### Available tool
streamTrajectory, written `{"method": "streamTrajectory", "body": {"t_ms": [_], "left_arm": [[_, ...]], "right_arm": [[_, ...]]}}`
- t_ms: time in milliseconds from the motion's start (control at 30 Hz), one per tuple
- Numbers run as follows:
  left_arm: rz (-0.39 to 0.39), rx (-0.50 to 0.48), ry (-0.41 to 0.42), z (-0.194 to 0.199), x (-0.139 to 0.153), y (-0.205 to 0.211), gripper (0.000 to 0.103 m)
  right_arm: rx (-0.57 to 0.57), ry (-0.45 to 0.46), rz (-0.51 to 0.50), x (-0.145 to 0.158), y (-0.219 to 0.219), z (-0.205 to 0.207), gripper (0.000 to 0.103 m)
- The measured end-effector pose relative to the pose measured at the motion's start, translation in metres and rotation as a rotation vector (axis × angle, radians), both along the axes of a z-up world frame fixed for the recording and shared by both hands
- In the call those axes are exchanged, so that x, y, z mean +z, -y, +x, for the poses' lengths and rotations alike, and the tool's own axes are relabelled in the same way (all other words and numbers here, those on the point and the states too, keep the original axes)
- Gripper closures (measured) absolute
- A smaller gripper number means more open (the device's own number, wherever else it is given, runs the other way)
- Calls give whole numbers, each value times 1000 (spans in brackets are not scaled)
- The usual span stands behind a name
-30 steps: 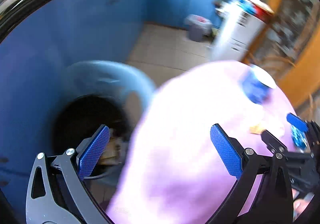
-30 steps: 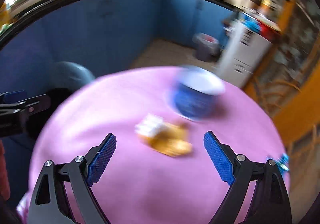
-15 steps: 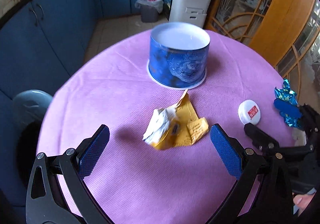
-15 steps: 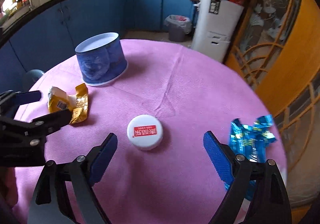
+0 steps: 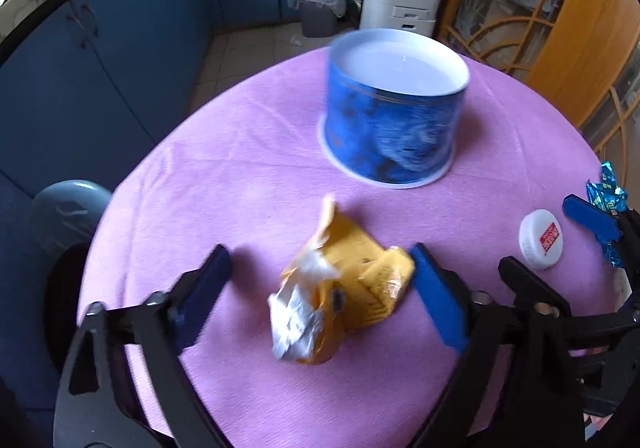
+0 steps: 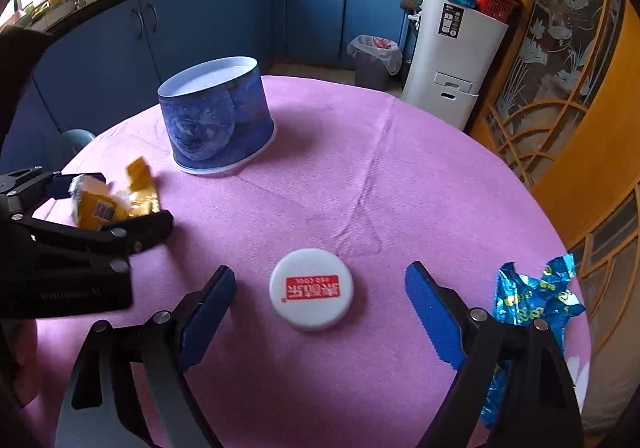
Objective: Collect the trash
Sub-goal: 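Move the left tool to the yellow snack wrapper while the right tool approaches the white round cap, then grasp the yellow wrapper with the left tool while the right tool grasps the white cap, then carry the wrapper with the left tool while the right tool carries the cap to the bin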
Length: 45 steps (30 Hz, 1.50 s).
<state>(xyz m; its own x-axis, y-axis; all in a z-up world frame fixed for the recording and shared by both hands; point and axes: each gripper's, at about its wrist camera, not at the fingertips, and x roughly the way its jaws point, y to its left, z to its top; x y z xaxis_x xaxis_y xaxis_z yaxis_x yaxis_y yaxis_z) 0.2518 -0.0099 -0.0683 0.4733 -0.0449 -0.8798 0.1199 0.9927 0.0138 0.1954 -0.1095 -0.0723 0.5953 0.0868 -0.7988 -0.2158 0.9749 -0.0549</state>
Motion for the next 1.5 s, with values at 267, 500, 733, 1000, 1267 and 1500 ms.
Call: {"method": "streamTrajectory", "body": {"t_ms": [267,500,733,1000,1267,1500], "left_arm": [[-19,52,-14,-10,5,-32,51],[-48,101,-7,-23,9,-48,59],[-71,126,29,-42,25,-62,61],[-57,153,97,-58,51,-76,61],[-54,229,135,-73,66,-120,61],[-56,326,150,-87,70,-177,62]], "right_arm": [[27,-11,28,2,-15,1,50],[30,-19,49,6,-18,-12,65],[50,-17,58,16,-26,-28,65],[124,11,44,33,-58,-42,65],[214,43,23,48,-108,-48,65],[305,59,29,57,-157,-41,65]]}}
